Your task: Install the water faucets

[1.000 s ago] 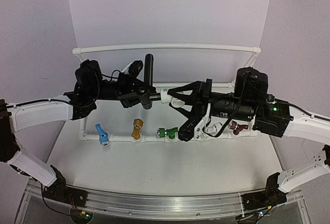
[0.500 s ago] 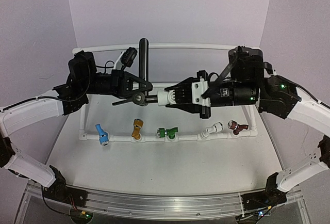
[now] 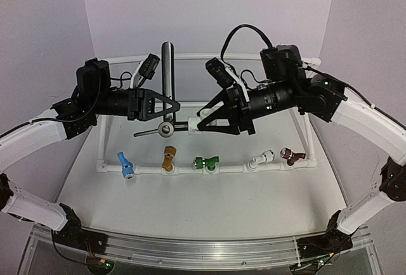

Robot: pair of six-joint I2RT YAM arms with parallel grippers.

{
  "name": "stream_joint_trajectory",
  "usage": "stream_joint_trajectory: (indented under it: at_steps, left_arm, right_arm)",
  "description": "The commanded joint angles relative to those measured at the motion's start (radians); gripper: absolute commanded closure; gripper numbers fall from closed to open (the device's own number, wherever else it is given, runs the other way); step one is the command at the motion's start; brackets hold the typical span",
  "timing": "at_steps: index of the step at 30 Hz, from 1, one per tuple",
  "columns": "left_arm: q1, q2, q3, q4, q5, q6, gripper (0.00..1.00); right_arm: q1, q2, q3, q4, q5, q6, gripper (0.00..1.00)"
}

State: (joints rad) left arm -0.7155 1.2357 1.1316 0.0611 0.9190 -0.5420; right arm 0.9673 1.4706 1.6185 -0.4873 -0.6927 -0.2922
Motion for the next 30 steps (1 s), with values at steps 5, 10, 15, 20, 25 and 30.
stream_joint_trajectory:
  at_steps: [5,10,15,20,25,30]
  left_arm:
    - [-0.010,-0.114,0.017,-0.055,0.067,0.207,1.00]
    - [-0.010,-0.128,0.024,-0.115,0.027,0.231,1.00]
    - [-0.010,-0.071,0.058,-0.134,-0.058,0.154,1.00]
    - [-0.008,-0.021,0.031,0.020,-0.083,-0.065,1.00]
    - [-0.007,0.007,0.008,0.182,-0.102,-0.272,1.00]
    - [-0.001,0.005,-0.018,0.294,-0.149,-0.430,1.00]
  right_arm:
    - [-0.160,0.059,0.031,0.092,-0.234,0.509,0.93]
    - [-0.209,0.077,-0.009,0.195,-0.367,0.696,0.64]
    - [-0.225,0.065,0.095,0.162,-0.190,0.486,0.25]
    - [-0.225,-0.004,0.132,0.102,0.068,0.048,0.17]
    - [-0.196,-0.103,0.025,0.090,0.125,-0.376,0.14]
    - [-0.097,-0.197,-0.127,0.111,0.233,-0.799,0.10]
